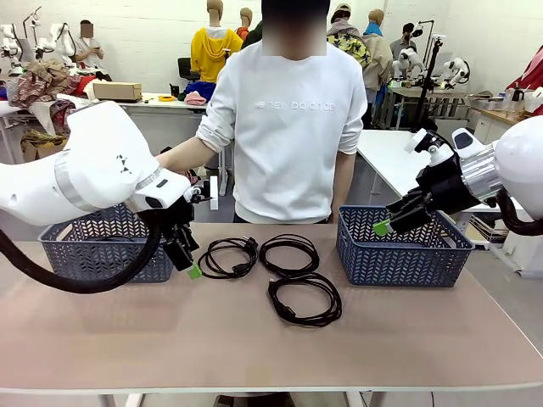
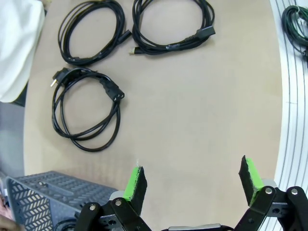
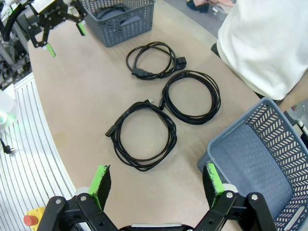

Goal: Organize the cables according to human instructions.
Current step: Pick up a bundle of cables and place it in the basket indicated by the human.

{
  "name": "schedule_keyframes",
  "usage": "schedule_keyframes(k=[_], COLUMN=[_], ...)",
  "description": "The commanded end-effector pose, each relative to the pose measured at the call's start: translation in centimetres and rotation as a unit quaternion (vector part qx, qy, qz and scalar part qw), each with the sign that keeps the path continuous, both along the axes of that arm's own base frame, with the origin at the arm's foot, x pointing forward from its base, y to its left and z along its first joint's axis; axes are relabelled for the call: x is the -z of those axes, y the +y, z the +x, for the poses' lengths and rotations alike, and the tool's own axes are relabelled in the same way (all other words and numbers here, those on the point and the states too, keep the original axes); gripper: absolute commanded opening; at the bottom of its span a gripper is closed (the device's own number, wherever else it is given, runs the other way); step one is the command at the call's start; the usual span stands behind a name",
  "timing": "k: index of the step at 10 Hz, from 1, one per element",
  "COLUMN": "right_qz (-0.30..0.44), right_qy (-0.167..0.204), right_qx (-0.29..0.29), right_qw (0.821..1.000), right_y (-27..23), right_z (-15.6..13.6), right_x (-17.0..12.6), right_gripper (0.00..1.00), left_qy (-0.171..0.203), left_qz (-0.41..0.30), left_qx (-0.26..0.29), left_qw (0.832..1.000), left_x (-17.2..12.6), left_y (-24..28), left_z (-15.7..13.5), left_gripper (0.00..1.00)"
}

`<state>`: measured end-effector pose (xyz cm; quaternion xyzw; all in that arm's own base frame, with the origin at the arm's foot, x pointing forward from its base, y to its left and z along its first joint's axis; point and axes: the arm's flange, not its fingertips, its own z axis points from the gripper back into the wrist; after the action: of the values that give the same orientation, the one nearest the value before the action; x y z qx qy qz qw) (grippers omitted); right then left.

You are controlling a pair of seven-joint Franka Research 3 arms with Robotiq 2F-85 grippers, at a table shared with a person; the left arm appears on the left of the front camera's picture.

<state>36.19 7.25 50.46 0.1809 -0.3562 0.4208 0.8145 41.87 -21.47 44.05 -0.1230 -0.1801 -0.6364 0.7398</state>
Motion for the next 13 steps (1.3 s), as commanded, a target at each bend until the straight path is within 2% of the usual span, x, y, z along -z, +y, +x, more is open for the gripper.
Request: schedule_keyframes(k=[1,5,7,11,13], right_qz=[0.01,0.01,0.01,0.01,0.01], right_qy=[-0.001,-0.001,-0.001,-0.001,-0.001], right_qx=[-0.004,-0.004,-0.004,-0.004,-0.004], right_qw=[1.0,1.0,1.0,1.0,1.0], right_y=[0.0,0.0,0.0,0.0,0.0], right_z=[0.1,0.1,0.1,0.1,0.1], right_x=[0.0,0.0,0.0,0.0,0.0], right_gripper=[1.0,1.0,1.0,1.0,1.0], left_qy=[0.019,0.051,0.054,0.051,0.056], left_qz=[0.034,0.091,0.108,0.125,0.132], left_qx=[-0.03,-0.106,-0.134,-0.161,-0.156], left_qw=[0.999,0.989,0.984,0.978,0.977], left_x=[-0.8,-1.8,-1.3,0.1,0.6], left_y=[-2.1,-7.0,-9.0,-11.8,-12.2], left_z=[1.6,6.1,7.8,10.8,11.3], left_gripper=[1.0,1.0,1.0,1.0,1.0])
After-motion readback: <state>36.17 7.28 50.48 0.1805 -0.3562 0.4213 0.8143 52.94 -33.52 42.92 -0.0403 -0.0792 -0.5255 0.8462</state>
